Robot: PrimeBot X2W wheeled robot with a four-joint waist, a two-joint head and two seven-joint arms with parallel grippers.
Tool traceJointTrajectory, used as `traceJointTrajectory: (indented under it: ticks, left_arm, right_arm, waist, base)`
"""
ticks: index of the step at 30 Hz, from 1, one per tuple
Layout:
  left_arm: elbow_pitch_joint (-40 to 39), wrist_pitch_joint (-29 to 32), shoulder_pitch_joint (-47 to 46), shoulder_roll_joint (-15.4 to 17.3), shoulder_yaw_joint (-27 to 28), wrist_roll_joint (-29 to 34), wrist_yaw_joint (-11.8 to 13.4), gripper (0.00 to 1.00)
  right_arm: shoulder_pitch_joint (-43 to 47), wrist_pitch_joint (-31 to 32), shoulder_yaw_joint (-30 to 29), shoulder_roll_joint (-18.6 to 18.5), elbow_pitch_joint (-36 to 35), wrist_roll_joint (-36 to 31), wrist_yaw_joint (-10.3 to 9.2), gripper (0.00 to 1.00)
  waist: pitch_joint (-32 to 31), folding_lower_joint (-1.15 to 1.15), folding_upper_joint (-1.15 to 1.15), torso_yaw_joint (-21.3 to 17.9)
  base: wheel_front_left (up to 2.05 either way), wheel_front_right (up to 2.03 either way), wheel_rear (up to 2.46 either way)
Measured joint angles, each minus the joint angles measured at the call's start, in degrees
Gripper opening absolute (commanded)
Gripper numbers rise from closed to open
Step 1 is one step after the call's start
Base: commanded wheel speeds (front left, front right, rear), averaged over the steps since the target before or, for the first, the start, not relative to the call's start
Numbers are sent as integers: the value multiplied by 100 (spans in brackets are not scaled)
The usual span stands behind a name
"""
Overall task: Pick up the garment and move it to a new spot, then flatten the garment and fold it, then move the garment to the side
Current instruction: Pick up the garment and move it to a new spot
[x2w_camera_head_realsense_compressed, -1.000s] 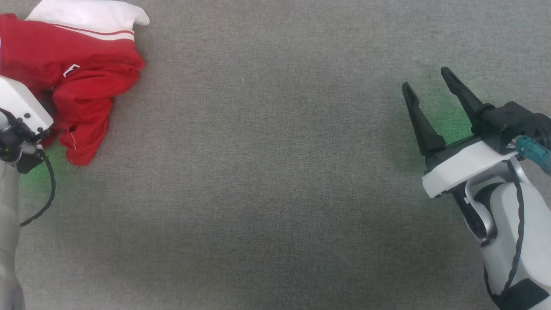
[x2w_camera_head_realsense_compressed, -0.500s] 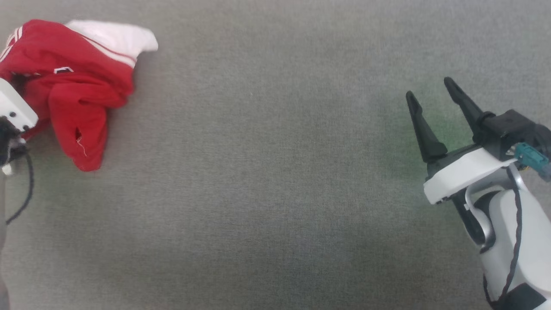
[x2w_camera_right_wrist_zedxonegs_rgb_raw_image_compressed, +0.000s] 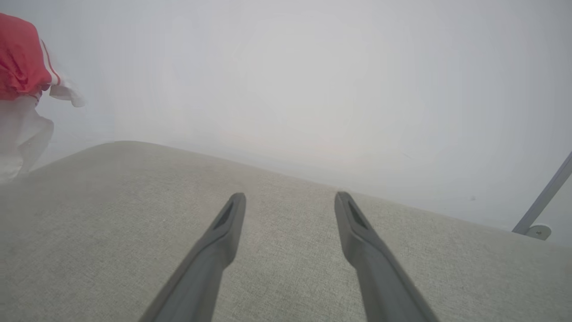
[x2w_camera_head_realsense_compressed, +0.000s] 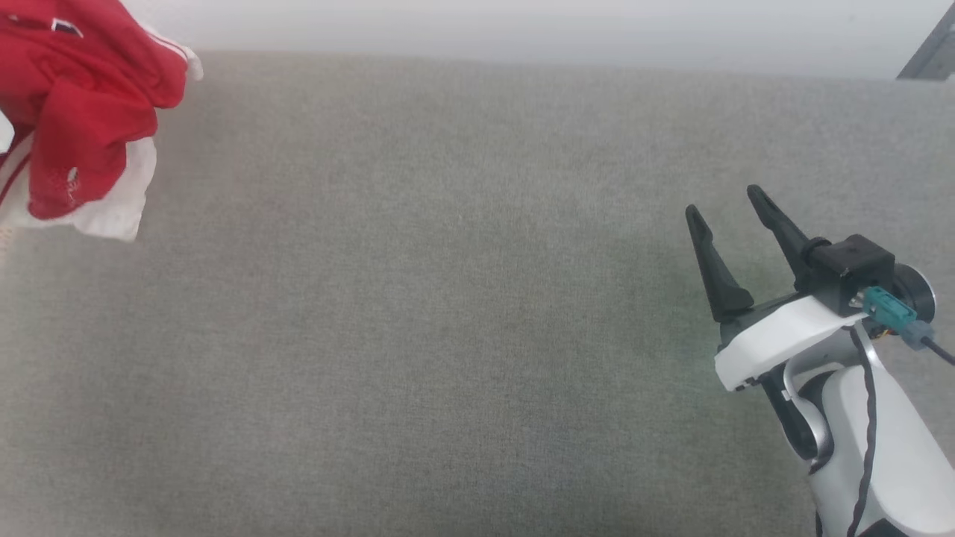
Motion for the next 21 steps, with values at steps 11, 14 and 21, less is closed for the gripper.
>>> traceJointTrajectory:
  ticks: [11, 14, 21]
  left_arm:
    - [-2105, 1092, 711, 133, -163, -168, 434, 0]
    - [-2960, 1479, 1093, 157, -198, -215, 747, 0]
    - [-4421, 2067, 1797, 163, -298, -344, 1277, 0]
  right_arm:
    - [113, -93, -164, 48, 51, -16, 0, 100]
    - [138, -107, -248, 42, 45, -27, 0, 100]
    - [170, -126, -408, 36, 13, -76, 0, 100]
  waist:
    - [-449, 0, 0, -150]
    - [-516, 0, 0, -267]
    - [-589, 0, 0, -589]
  base:
    - [0, 0, 0]
    - [0, 0, 0]
    - [0, 0, 0]
